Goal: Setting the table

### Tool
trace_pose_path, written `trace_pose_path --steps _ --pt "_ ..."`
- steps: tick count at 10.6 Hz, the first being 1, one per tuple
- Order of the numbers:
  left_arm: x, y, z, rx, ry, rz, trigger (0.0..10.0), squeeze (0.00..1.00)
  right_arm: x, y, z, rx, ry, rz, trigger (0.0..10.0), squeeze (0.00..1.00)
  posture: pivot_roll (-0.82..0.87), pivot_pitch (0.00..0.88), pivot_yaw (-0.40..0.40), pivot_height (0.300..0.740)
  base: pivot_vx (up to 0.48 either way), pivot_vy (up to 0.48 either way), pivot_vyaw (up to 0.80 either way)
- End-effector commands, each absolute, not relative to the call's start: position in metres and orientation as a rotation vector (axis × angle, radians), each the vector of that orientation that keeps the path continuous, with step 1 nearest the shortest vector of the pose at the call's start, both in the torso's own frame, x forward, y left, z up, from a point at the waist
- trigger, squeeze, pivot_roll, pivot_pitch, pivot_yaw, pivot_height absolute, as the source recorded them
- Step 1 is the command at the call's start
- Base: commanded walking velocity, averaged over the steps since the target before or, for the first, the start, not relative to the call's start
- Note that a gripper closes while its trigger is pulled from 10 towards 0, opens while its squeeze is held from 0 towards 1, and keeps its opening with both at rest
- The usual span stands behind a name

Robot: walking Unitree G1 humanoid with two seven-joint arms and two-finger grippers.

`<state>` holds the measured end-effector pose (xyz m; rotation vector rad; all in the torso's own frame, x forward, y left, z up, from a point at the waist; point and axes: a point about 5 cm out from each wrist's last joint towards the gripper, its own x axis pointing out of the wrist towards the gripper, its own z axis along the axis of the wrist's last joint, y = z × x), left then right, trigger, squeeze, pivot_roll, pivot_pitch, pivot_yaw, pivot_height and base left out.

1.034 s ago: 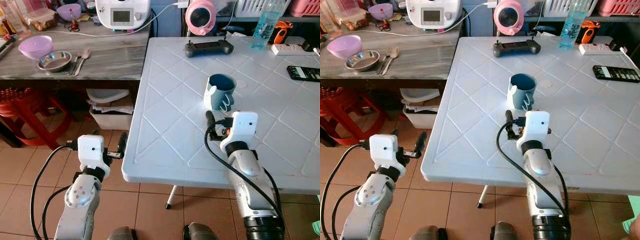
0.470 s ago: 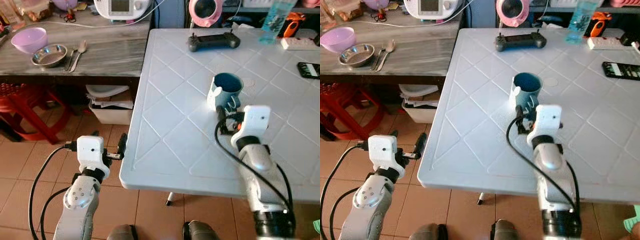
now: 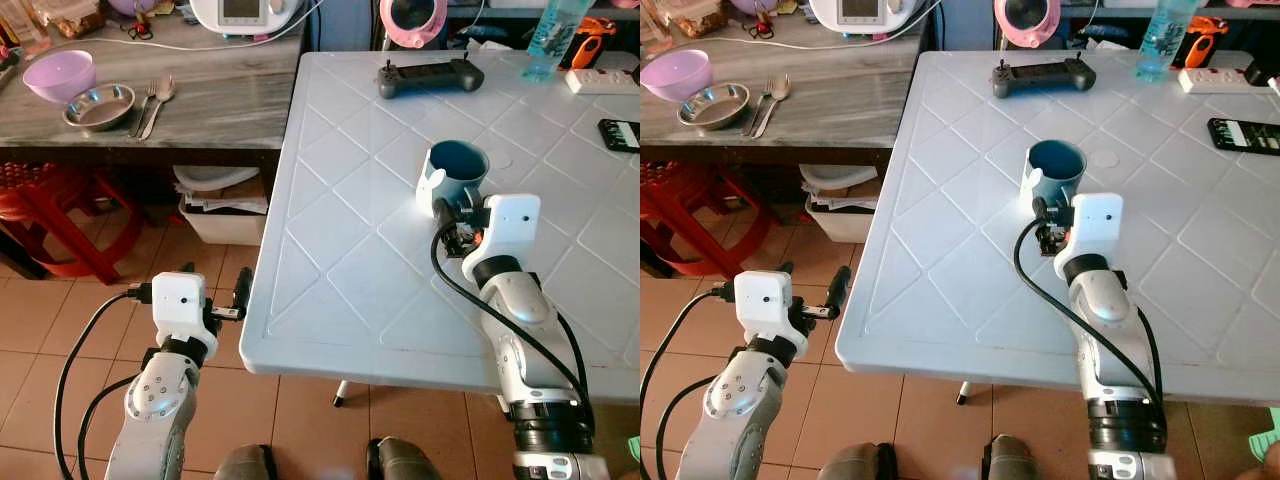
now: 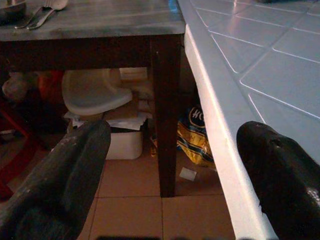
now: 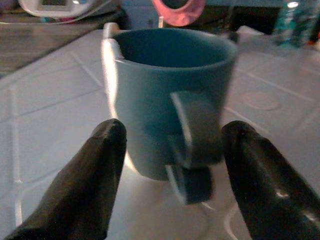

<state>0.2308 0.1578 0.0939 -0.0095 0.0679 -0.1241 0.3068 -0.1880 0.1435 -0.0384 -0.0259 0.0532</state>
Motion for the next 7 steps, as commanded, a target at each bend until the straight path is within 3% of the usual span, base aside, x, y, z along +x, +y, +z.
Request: trace_pose_path --steps 1,7 --pt "0.2297 0.1622 0.0945 0.014 0.074 -0.113 10.0 0.00 0.3093 -0.1872 0.1460 -0.017 -0.023 0.079 0.0 0.00 -0.01 0.144 0.075 0.740 0.000 0.000 0.00" --pt "0.2319 0.1626 0.0946 0.021 0.074 -0.106 10.0 0.00 0.3101 -0.1831 0.1477 0.015 -0.004 0.154 0.0 0.00 -0.02 0.144 0.073 0.740 0.000 0.000 0.00"
